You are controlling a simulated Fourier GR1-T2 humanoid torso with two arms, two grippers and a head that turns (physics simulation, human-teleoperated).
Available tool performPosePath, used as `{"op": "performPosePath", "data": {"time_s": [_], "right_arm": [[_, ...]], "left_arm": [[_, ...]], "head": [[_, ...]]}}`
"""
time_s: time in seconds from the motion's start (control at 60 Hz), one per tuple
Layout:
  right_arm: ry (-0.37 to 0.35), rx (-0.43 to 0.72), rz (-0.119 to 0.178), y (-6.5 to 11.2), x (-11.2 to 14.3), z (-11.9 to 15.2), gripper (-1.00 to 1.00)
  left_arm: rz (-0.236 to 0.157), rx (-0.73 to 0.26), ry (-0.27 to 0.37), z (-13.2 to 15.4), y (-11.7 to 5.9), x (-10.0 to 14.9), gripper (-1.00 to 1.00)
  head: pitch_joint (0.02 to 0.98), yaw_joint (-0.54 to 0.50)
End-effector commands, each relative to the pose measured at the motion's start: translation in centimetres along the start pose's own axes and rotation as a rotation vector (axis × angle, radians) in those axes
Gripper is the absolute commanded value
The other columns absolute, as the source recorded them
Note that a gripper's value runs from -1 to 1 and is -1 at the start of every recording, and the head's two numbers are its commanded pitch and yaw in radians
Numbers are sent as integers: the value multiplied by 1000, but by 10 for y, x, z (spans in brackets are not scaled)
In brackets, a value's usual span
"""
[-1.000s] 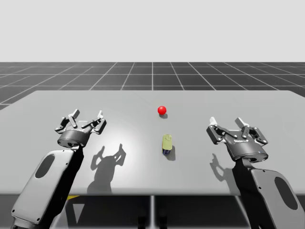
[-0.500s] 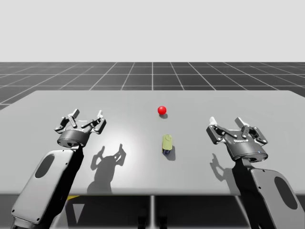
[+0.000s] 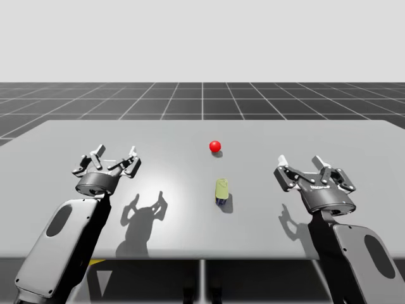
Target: Watch the red light. When it turns green, pick up the object.
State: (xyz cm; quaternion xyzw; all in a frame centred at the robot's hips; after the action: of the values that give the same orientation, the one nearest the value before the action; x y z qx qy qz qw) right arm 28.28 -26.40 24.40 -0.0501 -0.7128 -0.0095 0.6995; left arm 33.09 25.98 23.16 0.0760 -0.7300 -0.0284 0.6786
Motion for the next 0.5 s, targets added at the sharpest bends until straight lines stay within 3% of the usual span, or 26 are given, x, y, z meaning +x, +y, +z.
{"op": "performPosePath", "data": {"time_s": [0.017, 0.5], "right_arm": [[-2, 0, 0, 0, 0, 0, -1000], [-4, 0, 1, 0, 1, 0, -1000]], "left_arm": [[0, 0, 0, 0, 0, 0, -1000], [1, -1, -1, 0, 0, 0, -1000]], "head": [[592, -85], [591, -87]]}}
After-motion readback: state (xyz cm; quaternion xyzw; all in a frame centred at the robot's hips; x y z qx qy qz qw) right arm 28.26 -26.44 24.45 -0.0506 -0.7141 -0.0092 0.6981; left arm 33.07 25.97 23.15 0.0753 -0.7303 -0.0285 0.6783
